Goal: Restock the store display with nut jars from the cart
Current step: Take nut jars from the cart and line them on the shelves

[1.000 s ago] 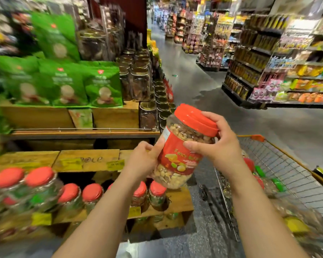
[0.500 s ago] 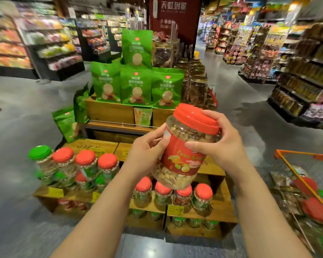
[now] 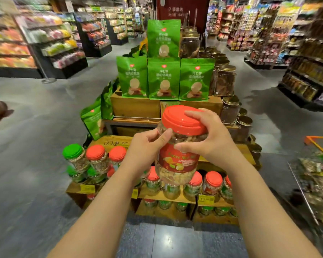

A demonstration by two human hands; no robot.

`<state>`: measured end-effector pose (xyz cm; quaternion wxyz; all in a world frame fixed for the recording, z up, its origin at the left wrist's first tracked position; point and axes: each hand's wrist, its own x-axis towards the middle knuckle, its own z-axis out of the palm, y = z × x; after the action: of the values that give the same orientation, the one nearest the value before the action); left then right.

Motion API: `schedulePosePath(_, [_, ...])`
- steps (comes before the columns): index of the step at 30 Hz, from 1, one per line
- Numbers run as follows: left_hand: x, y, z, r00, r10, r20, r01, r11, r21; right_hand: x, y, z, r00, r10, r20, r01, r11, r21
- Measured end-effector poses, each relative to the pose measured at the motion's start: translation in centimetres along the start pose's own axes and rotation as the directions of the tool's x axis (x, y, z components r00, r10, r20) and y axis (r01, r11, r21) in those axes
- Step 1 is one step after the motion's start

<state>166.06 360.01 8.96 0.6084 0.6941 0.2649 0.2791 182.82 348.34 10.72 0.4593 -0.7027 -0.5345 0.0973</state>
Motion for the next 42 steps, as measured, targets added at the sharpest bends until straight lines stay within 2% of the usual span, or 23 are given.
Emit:
schedulePosePath(4, [1.0, -1.1, -1.0, 0.999, -0.015, -0.03, 0.014, 1.0, -0.026, 1.0, -0.2, 0.4, 0.997, 0.055, 0.052, -0.06, 0.993, 0.106])
schedulePosePath(11, [4.9, -2.4, -0.2, 0.997, -0.071, -0.03, 0.072, 0.997, 0.029, 4.5, 4.0, 1.0, 0.992, 0.126, -0.012, -0.12, 0.968, 0.219])
schedulePosePath(17, [10.8, -2.5, 2.6, 0.979, -0.143, -0.146, 0.155, 0.985, 0.074, 10.1, 9.9, 1.3, 0.987, 0.151, -0.045, -0.132, 0.946, 0.296])
schedulePosePath(22, [16.5, -4.0, 4.9, 0.942, -0.247, -0.229, 0.259, 0.966, 0.022, 14.7, 15.1, 0.7, 0.977, 0.213, -0.017, -0.197, 0.93, 0.311])
schedulePosePath(25, [19.1, -5.6, 6.2, 0.921, -0.282, -0.267, 0.289, 0.957, -0.014, 17.1, 17.3, 0.6, 0.954, 0.298, 0.04, -0.293, 0.893, 0.341])
schedulePosePath(28, [20.4, -6.6, 7.1, 0.901, -0.303, -0.311, 0.288, 0.953, -0.094, 19.0, 19.1, 1.0, 0.9, 0.416, 0.128, -0.432, 0.814, 0.388])
schedulePosePath(30, [21.3, -8.0, 7.0, 0.888, -0.316, -0.336, 0.304, 0.949, -0.09, 19.7, 20.6, 1.9, 0.863, 0.463, 0.204, -0.504, 0.756, 0.418])
schedulePosePath(34, [22.5, -10.9, 6.4, 0.849, -0.386, -0.36, 0.384, 0.92, -0.083, 20.1, 22.8, 4.1, 0.807, 0.468, 0.361, -0.591, 0.63, 0.504])
schedulePosePath(39, [22.8, -14.0, 5.2, 0.809, -0.455, -0.372, 0.43, 0.89, -0.153, 20.2, 24.0, 6.6, 0.725, 0.463, 0.51, -0.687, 0.529, 0.497])
schedulePosePath(42, [23.1, -16.4, 4.3, 0.794, -0.492, -0.356, 0.441, 0.871, -0.217, 19.8, 24.7, 8.5, 0.723, 0.475, 0.502, -0.689, 0.553, 0.468])
